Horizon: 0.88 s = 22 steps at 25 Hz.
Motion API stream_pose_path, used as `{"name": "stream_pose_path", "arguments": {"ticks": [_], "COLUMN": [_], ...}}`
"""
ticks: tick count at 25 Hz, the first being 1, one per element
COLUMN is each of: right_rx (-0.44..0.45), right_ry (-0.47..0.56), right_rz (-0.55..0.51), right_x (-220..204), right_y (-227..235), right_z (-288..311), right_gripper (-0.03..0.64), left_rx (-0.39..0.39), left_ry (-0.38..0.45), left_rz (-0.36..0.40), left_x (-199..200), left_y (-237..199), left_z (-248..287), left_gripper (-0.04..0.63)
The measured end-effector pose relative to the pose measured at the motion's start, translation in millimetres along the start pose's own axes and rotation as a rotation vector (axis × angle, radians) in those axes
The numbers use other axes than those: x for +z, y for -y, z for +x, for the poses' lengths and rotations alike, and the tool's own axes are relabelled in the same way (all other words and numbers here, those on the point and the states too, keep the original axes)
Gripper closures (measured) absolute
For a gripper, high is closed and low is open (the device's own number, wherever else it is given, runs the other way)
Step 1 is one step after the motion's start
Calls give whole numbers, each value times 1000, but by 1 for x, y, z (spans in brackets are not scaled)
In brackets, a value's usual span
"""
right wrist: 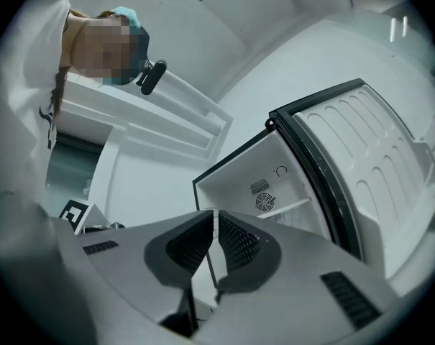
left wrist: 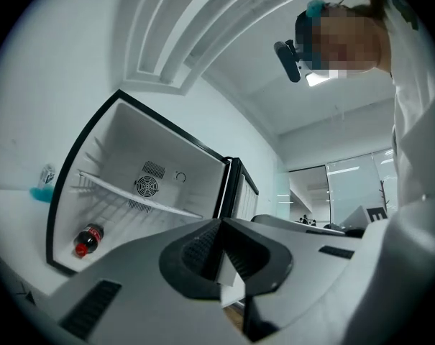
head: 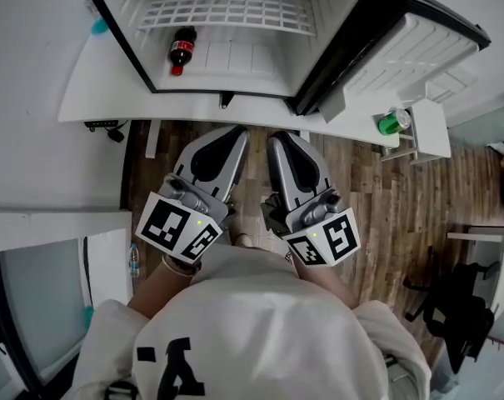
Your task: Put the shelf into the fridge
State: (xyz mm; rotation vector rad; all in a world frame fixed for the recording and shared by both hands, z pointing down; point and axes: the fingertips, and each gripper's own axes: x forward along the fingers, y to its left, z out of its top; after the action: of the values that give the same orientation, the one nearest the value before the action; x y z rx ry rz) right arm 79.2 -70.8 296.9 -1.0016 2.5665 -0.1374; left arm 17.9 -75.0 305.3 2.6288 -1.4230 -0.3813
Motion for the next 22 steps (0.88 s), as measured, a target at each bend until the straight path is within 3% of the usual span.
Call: {"name": "stream_pose_path", "arguments": {"ticks": [8, 17, 22], "right_rx": [31, 97, 104], "right_ry": [-2, -7, -21], "right_rz": [-38, -69, -63], "right_x": [16, 19, 16], "right_y": [-23, -49, -59], "right_z": [-48, -58, -62], "right_gripper": [574, 572, 572], "left_rx": [40, 48, 51], "left_ry": [-6, -4, 18], "left_rz": [11, 59, 39], "left_x": [-9, -10, -3], "left_y": [49, 66, 65], "left_z": [-36, -47, -59], "left_gripper": [584, 584, 584]}}
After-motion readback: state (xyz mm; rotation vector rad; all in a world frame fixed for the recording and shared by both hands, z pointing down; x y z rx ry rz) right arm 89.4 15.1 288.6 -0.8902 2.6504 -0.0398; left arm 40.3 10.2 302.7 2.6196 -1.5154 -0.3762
